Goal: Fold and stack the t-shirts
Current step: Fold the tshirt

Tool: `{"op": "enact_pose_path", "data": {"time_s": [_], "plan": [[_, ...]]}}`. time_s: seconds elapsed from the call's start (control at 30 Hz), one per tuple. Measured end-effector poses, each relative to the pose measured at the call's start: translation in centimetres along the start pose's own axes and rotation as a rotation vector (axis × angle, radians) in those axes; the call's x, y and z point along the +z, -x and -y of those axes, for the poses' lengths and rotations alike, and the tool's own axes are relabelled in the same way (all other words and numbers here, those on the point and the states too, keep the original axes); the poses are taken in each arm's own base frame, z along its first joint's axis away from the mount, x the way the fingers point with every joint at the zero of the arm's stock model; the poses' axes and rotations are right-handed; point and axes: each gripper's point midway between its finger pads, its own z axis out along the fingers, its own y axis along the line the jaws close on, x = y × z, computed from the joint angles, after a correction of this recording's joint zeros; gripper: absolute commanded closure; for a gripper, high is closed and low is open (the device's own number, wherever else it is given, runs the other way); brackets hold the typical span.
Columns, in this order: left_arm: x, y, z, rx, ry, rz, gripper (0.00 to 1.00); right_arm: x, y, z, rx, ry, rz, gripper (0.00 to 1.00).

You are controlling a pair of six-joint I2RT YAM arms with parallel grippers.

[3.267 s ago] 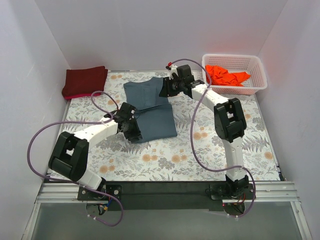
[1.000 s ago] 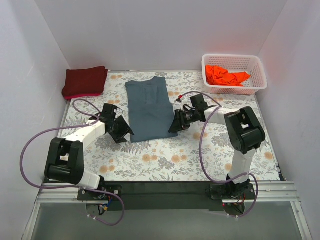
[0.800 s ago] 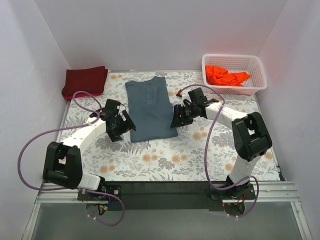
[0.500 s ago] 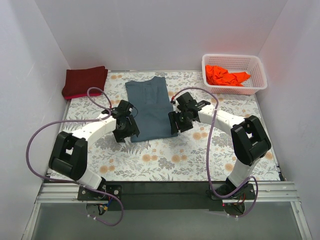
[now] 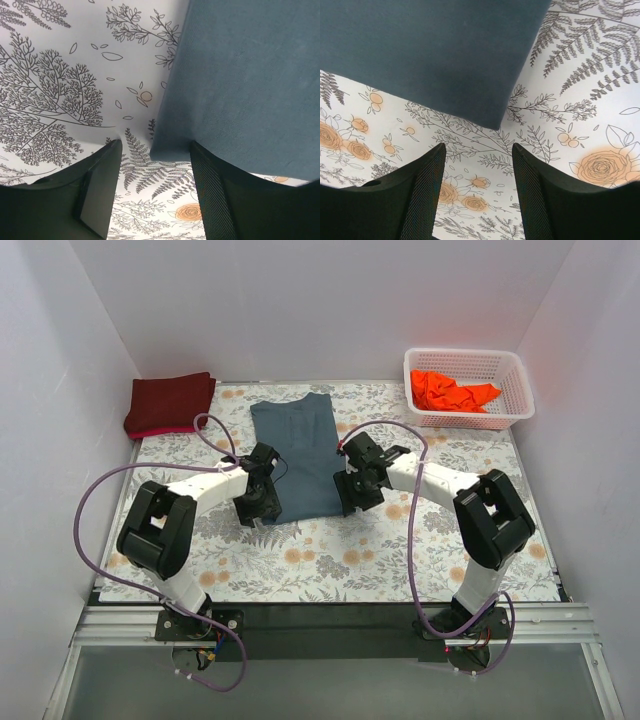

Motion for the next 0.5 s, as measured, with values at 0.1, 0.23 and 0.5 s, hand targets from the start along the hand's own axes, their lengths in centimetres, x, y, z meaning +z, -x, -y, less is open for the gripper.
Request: {"op": "enact_pose_path", "data": {"time_s": [0.1, 0.23, 0.5], "plan": [[0.2, 0.0, 0.2, 0.006, -0.003, 0.0, 0.51, 0.4, -0.4, -0.1, -0.007, -0.013, -0.012, 0.38], [0.3, 0.0, 0.7, 0.014, -0.02, 0.005, 0.68, 0.6, -0.5, -0.1, -0.007, -0.029, -0.014, 0.38], [0.3, -0.1, 1.7, 0.012, -0.077, 0.016, 1.0, 0.3, 1.1, 0.2, 0.003, -0.072, 0.026, 0.39]]}}
